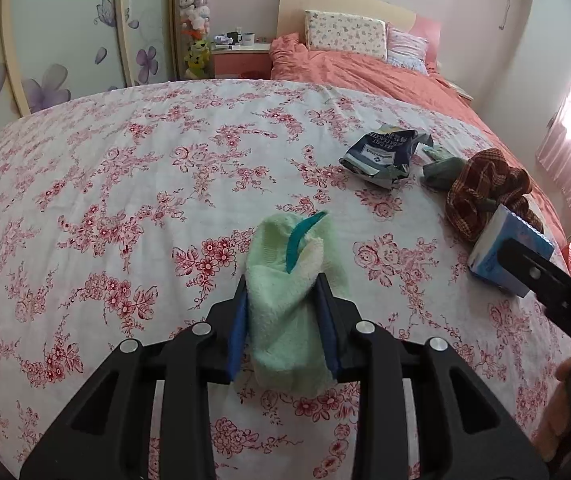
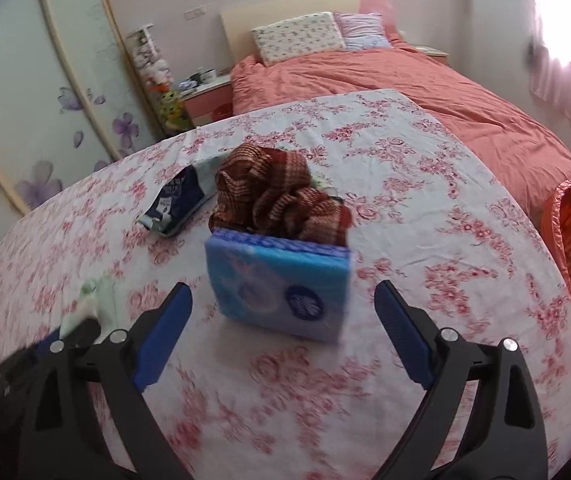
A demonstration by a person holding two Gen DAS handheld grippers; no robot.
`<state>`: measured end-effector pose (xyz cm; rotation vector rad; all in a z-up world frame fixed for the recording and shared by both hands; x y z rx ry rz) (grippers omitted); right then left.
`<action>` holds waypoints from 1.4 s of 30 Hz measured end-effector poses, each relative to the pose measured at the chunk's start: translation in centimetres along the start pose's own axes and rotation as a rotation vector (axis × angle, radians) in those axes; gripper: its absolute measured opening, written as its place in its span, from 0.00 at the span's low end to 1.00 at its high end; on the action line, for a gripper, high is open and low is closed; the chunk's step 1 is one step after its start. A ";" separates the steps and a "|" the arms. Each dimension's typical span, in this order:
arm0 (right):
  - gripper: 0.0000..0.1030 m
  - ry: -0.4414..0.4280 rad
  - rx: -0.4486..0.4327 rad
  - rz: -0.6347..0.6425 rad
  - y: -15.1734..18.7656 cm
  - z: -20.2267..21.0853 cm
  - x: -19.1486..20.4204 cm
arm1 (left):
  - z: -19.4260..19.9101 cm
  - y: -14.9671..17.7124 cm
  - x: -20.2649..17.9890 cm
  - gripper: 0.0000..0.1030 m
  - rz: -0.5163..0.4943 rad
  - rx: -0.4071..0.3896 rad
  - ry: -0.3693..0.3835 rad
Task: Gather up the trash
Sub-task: 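Grasp the green towel with the left tool while the right grasps the blue tissue pack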
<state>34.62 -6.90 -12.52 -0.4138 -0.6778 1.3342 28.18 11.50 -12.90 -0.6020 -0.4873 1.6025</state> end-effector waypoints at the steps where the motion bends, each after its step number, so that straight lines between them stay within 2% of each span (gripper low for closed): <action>1: 0.88 0.018 -0.001 -0.010 0.0 -0.2 0.2 | 0.0 0.0 0.0 0.32 -0.001 0.000 0.004; 3: 0.79 0.038 0.005 -0.029 -0.1 -0.9 0.0 | 0.1 0.0 0.1 0.32 -0.007 -0.003 0.006; 4: 0.68 0.035 0.015 -0.030 -0.1 -1.1 -0.1 | 0.1 0.1 0.1 0.32 -0.014 -0.006 0.005; 5: 0.67 0.021 0.030 -0.026 0.1 -1.2 -0.2 | 0.1 0.0 0.0 0.32 -0.019 -0.008 0.004; 9: 0.65 0.027 0.013 -0.009 0.9 0.2 -1.9 | 0.1 0.0 0.0 0.33 -0.022 -0.009 0.011; 12: 0.65 0.053 0.009 -0.044 1.8 1.4 -4.5 | 0.2 0.1 -0.1 0.35 -0.022 -0.009 0.017; 15: 0.65 0.104 -0.001 -0.074 2.0 2.1 -7.2 | 0.0 -0.1 -0.5 0.44 -0.026 -0.010 0.025; 17: 0.65 0.100 0.011 -0.098 1.8 2.1 -8.0 | -0.2 -0.1 -0.9 0.48 -0.031 -0.010 0.022; 24: 0.68 0.099 0.020 -0.115 1.3 0.7 -8.1 | -0.4 -0.2 -1.4 0.48 -0.036 -0.009 0.015; 25: 0.66 0.098 0.022 -0.110 1.4 0.6 -8.1 | -0.4 -0.2 -1.4 0.45 -0.035 -0.010 0.015; 26: 0.63 0.091 0.025 -0.107 1.3 0.5 -8.1 | -0.4 -0.2 -1.3 0.37 -0.035 -0.011 0.019; 29: 0.58 0.072 0.021 -0.102 1.2 1.0 -8.0 | -0.3 -0.2 -1.1 0.27 -0.024 -0.011 0.033; 33: 0.50 0.063 0.007 -0.085 1.2 2.0 -8.1 | 0.4 -0.5 -1.0 0.21 -0.018 -0.028 0.050; 36: 0.51 0.059 0.013 -0.087 1.4 1.9 -8.2 | 0.7 -0.6 -1.3 0.20 -0.030 -0.035 0.045; 42: 0.73 0.039 0.045 -0.131 1.2 0.6 -7.9 | -0.2 -0.3 -1.5 0.22 -0.018 -0.006 0.025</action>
Point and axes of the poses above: each gripper's, at about its wrist camera, not at the fingertips, and z roughly against the way its jaws point, x to its left, y to its underside, the point moved 5 cm from there along -z, roughly the way its jaws point
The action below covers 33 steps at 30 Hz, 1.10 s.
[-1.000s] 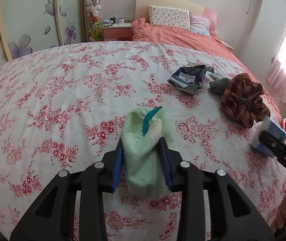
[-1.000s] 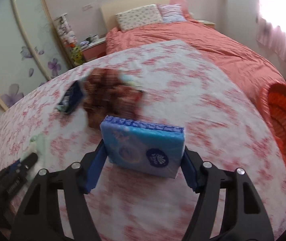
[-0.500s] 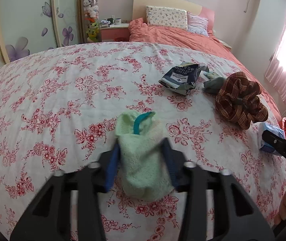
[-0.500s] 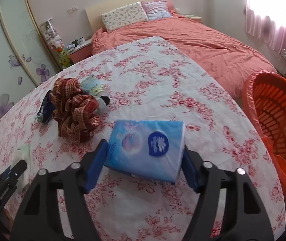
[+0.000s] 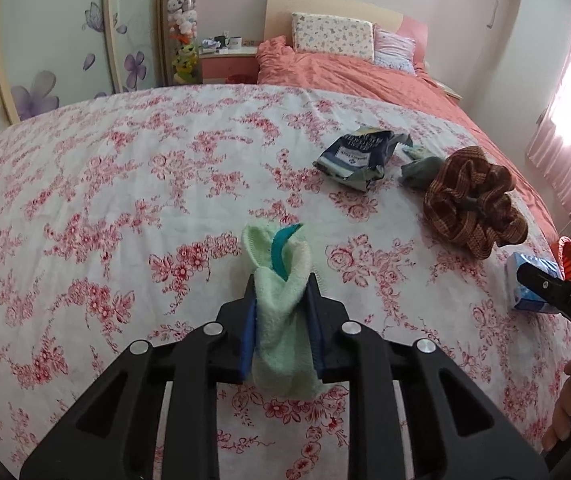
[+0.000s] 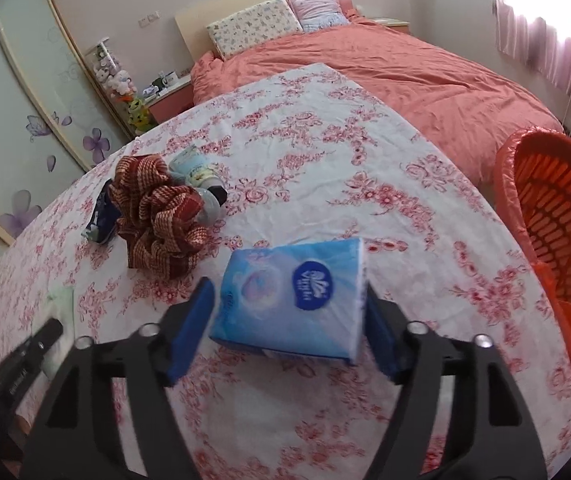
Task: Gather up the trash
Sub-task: 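Grasp the green towel with the left tool while the right grasps the blue tissue pack, then carry towel and tissue pack to the orange basket and open both tools inside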
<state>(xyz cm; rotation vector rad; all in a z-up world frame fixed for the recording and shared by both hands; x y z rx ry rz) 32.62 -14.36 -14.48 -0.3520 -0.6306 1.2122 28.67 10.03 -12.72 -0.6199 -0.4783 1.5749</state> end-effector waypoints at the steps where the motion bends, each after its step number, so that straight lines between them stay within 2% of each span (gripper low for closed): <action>1: 0.77 0.007 0.003 0.007 0.0 -0.2 0.2 | 0.0 0.1 0.0 0.24 0.001 -0.001 -0.003; 4: 0.81 0.033 0.002 0.041 0.1 -0.6 1.2 | -0.2 0.2 -0.1 0.33 -0.002 -0.001 -0.010; 6: 0.76 0.069 -0.006 0.081 0.3 -0.8 1.5 | -0.3 0.3 -0.4 0.33 -0.014 -0.006 -0.016; 7: 0.68 0.099 -0.011 0.109 0.5 -0.8 1.6 | -0.3 0.3 -0.5 0.33 -0.019 -0.005 -0.016; 8: 0.65 0.098 -0.013 0.120 0.5 -0.7 1.6 | -0.2 0.3 -0.5 0.32 -0.020 -0.006 -0.012; 9: 0.64 0.087 -0.009 0.117 0.6 -0.6 1.5 | -0.2 0.3 -0.5 0.30 -0.021 -0.008 -0.007; 10: 0.62 0.081 -0.009 0.114 0.6 -0.4 1.2 | -0.1 0.3 -0.5 0.23 -0.022 -0.010 -0.004; 14: 0.61 0.053 -0.020 0.092 0.6 0.8 0.2 | 0.5 0.2 -0.4 0.18 -0.021 -0.025 0.014; 24: 0.61 -0.005 -0.138 0.110 -0.6 6.9 0.2 | 3.3 -0.9 -2.1 0.17 -0.043 -0.083 0.018; 33: 0.61 -0.034 -0.227 0.107 -1.5 11.9 -1.3 | 7.0 -2.3 -5.9 0.17 -0.092 -0.153 0.065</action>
Point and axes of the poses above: each gripper's, at about its wrist camera, not at the fingertips, and z roughly against the way its jaws point, x to its left, y to its underside, the point moved 5 cm from there along -z, roughly the way its jaws point
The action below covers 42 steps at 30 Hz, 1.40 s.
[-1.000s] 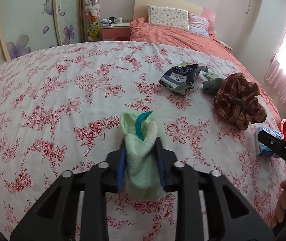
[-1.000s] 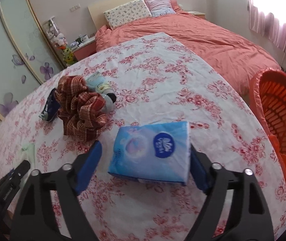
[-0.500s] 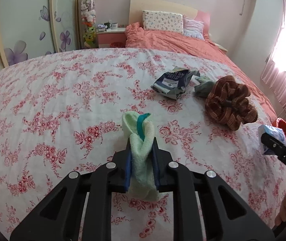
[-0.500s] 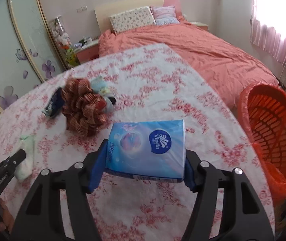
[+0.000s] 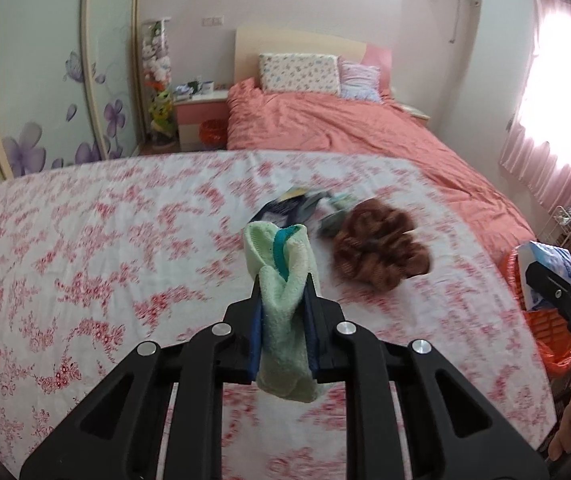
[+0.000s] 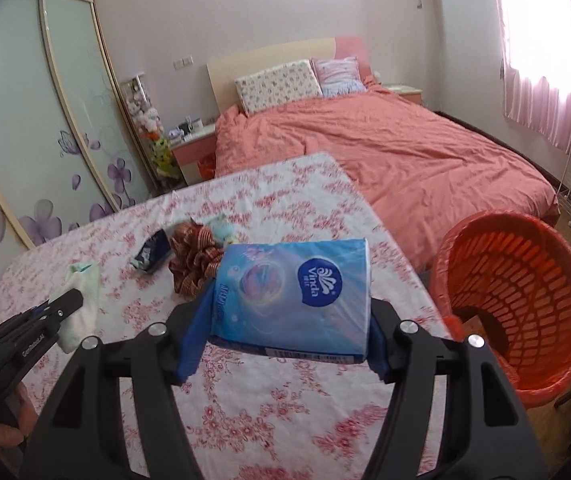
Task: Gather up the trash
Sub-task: 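Carry towel and tissue pack to the orange basket and open both tools inside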
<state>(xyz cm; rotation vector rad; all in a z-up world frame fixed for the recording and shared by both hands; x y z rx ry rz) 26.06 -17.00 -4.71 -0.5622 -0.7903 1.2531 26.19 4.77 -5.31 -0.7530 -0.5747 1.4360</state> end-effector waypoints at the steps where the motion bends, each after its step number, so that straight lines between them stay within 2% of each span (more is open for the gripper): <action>1: 0.61 0.003 -0.014 0.004 -0.2 0.6 -0.3 | 0.4 -0.2 -0.7 0.17 -0.006 -0.010 0.013; 9: 0.61 0.048 -0.088 0.003 -1.1 4.5 -4.0 | 2.9 -2.0 -7.0 0.17 -0.071 -0.071 0.128; 19: 0.61 0.148 -0.150 -0.091 -1.3 7.9 -12.8 | 3.7 -2.2 -16.6 0.17 -0.173 -0.089 0.306; 26: 0.61 0.206 -0.161 -0.192 -1.2 8.4 -19.9 | 2.3 -1.3 -24.6 0.17 -0.262 -0.059 0.447; 33: 0.61 0.229 -0.162 -0.255 -1.3 7.8 -25.3 | -0.7 0.6 -31.4 0.17 -0.342 0.015 0.538; 36: 0.62 0.229 -0.160 -0.281 -1.3 7.0 -27.4 | -2.1 1.7 -33.5 0.17 -0.374 0.049 0.554; 37: 0.63 0.223 -0.157 -0.289 -1.2 6.8 -27.9 | -2.5 2.0 -33.8 0.18 -0.381 0.058 0.551; 39: 0.65 0.210 -0.148 -0.312 -1.1 5.9 -29.1 | -3.3 2.7 -34.1 0.29 -0.388 0.082 0.542; 41: 0.67 0.207 -0.137 -0.315 -1.1 5.2 -29.4 | -4.4 3.2 -34.1 0.47 -0.385 0.106 0.518; 42: 0.69 0.206 -0.130 -0.314 -1.0 4.9 -29.3 | -5.0 3.5 -33.8 0.48 -0.383 0.117 0.507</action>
Point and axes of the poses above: each gripper's, at about its wrist camera, not at the fingertips, and z roughly against the way its jaws point, x to its left, y to its underside, the point moved 5 cm from there along -z, roughly the way its jaws point
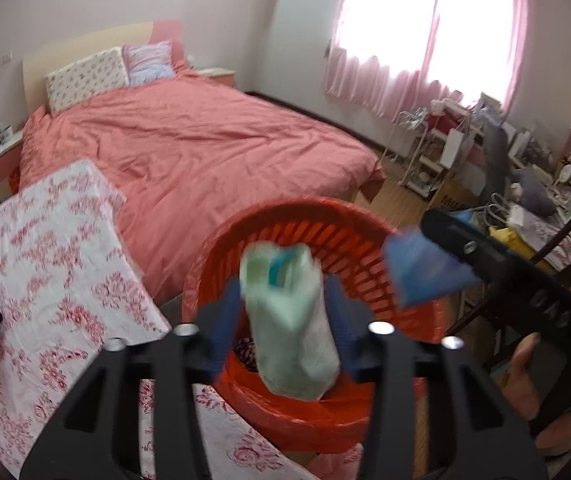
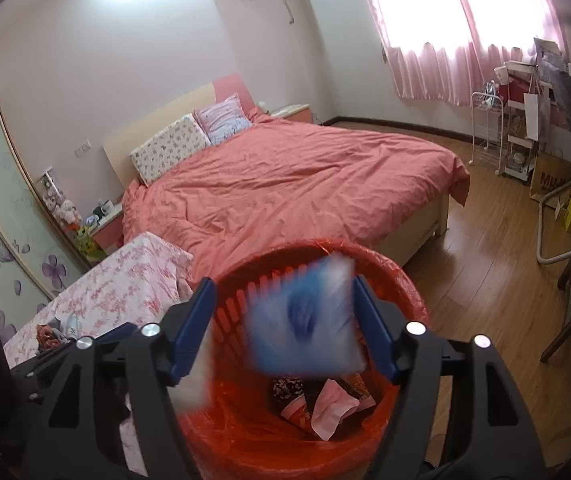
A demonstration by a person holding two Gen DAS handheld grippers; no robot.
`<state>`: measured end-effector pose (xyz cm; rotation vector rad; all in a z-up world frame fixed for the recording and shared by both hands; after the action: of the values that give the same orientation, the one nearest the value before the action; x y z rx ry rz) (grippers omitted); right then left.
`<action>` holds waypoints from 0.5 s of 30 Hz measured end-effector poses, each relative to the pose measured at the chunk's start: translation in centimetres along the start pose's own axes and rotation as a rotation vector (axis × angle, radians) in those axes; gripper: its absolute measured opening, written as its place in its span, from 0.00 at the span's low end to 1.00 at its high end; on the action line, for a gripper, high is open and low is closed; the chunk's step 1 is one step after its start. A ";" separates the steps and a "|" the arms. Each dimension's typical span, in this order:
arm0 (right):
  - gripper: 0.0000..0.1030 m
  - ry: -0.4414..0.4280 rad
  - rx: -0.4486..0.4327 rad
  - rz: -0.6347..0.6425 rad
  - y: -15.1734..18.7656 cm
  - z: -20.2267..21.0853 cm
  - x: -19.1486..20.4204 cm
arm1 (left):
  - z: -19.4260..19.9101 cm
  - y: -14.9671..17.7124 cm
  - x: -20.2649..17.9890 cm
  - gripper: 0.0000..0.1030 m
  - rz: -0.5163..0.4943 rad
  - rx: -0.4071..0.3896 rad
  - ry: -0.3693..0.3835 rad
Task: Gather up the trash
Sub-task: 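Carry towel and tissue pack to the orange basket and open both tools inside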
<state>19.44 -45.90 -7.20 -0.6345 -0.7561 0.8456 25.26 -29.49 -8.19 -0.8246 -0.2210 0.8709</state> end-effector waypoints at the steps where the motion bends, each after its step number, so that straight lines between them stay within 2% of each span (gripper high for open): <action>1: 0.71 0.002 0.006 0.001 0.1 -0.4 -0.1 | -0.2 0.3 0.3 0.49 0.002 0.011 -0.012; 5: 0.78 0.017 0.017 0.017 1.1 -1.0 0.3 | 0.1 1.1 1.6 0.64 0.024 0.027 -0.076; 11: 0.87 0.050 0.005 0.116 2.5 -0.8 2.6 | 4.0 2.4 5.9 0.86 0.049 -0.031 -0.231; 15: 0.91 0.044 0.005 0.217 3.9 -0.5 6.5 | 7.1 3.9 9.4 0.93 0.073 -0.071 -0.339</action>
<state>21.06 -38.56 -8.26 -0.7373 -0.6520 1.0286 25.52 -17.14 -7.57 -0.7511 -0.5242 1.0749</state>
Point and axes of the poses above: each gripper's, at about its wrist camera, not at the fingertips, and z roughly against the way its jaws point, x to its left, y to its underside, the point moved 5 cm from there along -z, roughly the way its jaws point
